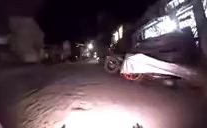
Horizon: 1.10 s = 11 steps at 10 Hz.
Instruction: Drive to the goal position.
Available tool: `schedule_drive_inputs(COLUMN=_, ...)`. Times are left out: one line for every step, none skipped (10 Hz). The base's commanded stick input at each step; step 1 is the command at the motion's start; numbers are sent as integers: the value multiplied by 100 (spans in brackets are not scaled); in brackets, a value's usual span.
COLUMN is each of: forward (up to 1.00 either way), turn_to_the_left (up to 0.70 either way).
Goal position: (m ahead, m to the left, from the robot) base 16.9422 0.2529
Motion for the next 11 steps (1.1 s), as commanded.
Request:
schedule_drive_inputs(forward=56, turn_to_the_left=0)
schedule_drive_inputs(forward=56, turn_to_the_left=0)
schedule_drive_inputs(forward=56, turn_to_the_left=0)
schedule_drive_inputs(forward=56, turn_to_the_left=0)
schedule_drive_inputs(forward=56, turn_to_the_left=0)
schedule_drive_inputs(forward=56, turn_to_the_left=0)
schedule_drive_inputs(forward=56, turn_to_the_left=0)
schedule_drive_inputs(forward=56, turn_to_the_left=0)
schedule_drive_inputs(forward=56, turn_to_the_left=0)
schedule_drive_inputs(forward=56, turn_to_the_left=0)
schedule_drive_inputs(forward=56, turn_to_the_left=0)
